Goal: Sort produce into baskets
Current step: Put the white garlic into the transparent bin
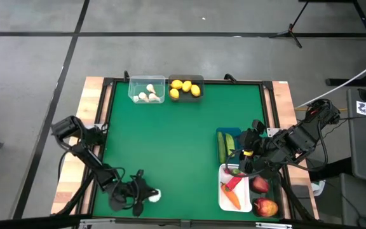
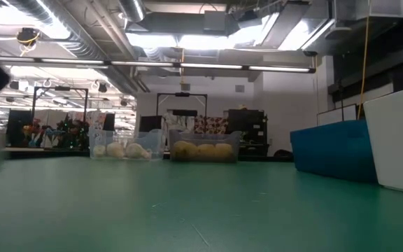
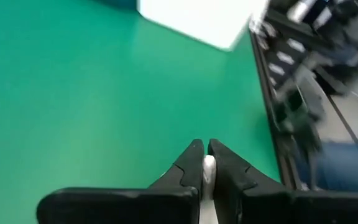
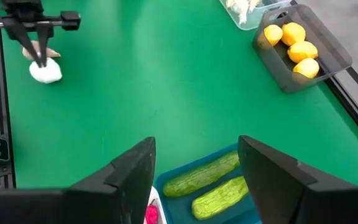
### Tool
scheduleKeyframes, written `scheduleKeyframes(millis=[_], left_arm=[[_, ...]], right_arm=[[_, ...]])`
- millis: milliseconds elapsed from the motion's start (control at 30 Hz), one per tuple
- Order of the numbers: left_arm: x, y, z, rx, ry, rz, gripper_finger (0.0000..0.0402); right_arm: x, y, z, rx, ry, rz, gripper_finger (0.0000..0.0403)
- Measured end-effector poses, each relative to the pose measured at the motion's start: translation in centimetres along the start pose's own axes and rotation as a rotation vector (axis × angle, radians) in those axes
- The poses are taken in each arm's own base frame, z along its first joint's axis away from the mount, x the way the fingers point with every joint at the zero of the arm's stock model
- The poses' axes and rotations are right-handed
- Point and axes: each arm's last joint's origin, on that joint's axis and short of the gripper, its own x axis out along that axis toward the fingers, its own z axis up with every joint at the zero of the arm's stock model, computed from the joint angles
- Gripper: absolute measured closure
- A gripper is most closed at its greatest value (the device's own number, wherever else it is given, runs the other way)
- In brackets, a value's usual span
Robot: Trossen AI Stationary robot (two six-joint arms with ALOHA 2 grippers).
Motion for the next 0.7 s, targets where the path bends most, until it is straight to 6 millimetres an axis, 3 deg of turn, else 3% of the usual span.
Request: scheduleKeyframes(millis=[167, 333, 533, 700], left_arm=[[1.4, 1.3, 3.0, 0.020, -0.100, 0.103, 0.0392], [3.0, 4.1, 8.0, 0.098, -0.199, 0.254, 0.0394], [3.9, 9.2, 14.3, 0.200, -0.260, 0.477, 0.0390], [3.0, 14.7, 18.1, 0.174, -0.223, 0.673, 0.0395]], right_arm=[[0.0, 0.0, 0.0, -0.016, 0.000, 0.000, 0.0173], [0.0, 0.0, 0.0, -0.017, 0.000, -0.001, 0.0173], [0.0, 0.0, 0.0, -0.017, 0.000, 0.000, 0.0173], [0.0, 0.0, 0.0, -0.016, 0.000, 0.000, 0.0173]])
